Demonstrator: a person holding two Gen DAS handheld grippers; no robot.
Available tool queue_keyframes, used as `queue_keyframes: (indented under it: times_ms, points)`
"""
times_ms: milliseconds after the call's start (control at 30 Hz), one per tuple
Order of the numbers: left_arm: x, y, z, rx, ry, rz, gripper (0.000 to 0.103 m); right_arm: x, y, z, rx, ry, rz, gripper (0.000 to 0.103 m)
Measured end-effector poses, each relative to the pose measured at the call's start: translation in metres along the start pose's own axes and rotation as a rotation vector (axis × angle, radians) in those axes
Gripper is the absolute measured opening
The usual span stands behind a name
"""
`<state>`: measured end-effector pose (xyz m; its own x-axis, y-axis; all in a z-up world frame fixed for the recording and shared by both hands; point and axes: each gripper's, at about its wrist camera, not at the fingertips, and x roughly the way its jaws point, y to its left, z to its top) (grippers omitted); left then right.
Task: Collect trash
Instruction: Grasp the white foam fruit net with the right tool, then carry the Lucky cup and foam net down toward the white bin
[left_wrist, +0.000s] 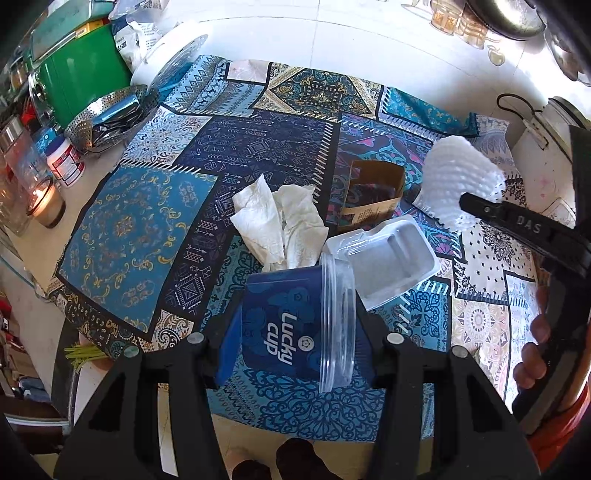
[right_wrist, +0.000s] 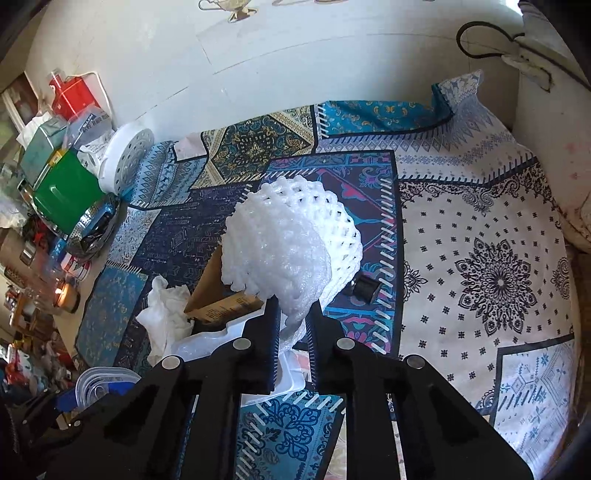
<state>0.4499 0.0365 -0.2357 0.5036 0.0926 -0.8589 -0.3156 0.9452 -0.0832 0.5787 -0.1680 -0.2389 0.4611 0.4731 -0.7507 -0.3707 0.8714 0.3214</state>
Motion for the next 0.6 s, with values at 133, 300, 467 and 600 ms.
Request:
queue_keyframes:
  times_ms: [133,300,467,600]
  points:
    - [-0.011,0.005,-0.005,0.01,-0.013,-0.02,0.052,-0.025,0.001,-0.008,0.013,-0.031,-0.026,0.012]
    - [-0.029,0.012,-0.019,0.053,-0.026,-0.063,0.052,-0.061,0.01,-0.035,0.022,-0.062,-0.078,0.012]
    - [-0.052,0.023,-0.048,0.125,-0.035,-0.12,0.052,-0.093,0.029,-0.083,0.052,-0.075,-0.127,0.012]
    - [-0.065,0.037,-0.08,0.19,-0.012,-0.158,0.052,-0.107,0.05,-0.131,0.116,-0.063,-0.14,0.012]
